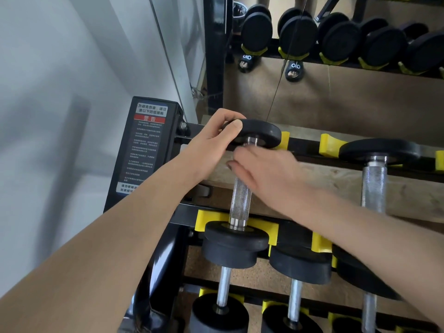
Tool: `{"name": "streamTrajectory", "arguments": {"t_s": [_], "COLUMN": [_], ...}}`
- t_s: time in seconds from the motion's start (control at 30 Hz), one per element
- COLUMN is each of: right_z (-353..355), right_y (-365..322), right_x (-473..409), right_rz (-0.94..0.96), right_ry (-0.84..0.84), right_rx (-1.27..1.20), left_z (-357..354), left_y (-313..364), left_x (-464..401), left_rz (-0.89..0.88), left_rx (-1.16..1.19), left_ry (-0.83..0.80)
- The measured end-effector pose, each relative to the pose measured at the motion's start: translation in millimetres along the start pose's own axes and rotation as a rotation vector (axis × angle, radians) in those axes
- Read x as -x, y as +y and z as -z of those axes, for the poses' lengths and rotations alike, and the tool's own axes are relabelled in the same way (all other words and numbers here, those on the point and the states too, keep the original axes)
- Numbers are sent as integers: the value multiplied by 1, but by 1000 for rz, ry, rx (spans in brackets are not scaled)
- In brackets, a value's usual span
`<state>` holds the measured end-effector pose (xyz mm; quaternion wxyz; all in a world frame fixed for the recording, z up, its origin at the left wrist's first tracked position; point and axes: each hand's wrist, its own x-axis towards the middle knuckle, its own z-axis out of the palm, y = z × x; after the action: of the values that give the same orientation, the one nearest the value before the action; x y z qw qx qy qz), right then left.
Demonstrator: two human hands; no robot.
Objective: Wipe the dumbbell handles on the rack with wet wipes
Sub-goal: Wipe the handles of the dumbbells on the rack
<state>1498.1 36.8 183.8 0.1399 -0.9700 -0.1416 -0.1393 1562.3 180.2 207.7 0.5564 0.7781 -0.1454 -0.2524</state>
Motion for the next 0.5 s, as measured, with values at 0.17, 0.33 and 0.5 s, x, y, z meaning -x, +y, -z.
{"name": "streamTrajectory", "arguments": {"t_s": [0.17,0.33,0.5], "right_z": [-8,12,-4], "right_y": [-15,-10,-6], "right_x": [46,26,8], "right_rz": [69,-17,-66], "right_ry": [-168,-128,63], "right_rx": [-128,-264,-124], "left_z": [4,1,1], "left_y": [2,-2,-3], "left_x": [0,-1,-1], "left_rz": [35,3,-22], "left_rx": [-58,-5,-34], "left_ry": [-13,2,10]}}
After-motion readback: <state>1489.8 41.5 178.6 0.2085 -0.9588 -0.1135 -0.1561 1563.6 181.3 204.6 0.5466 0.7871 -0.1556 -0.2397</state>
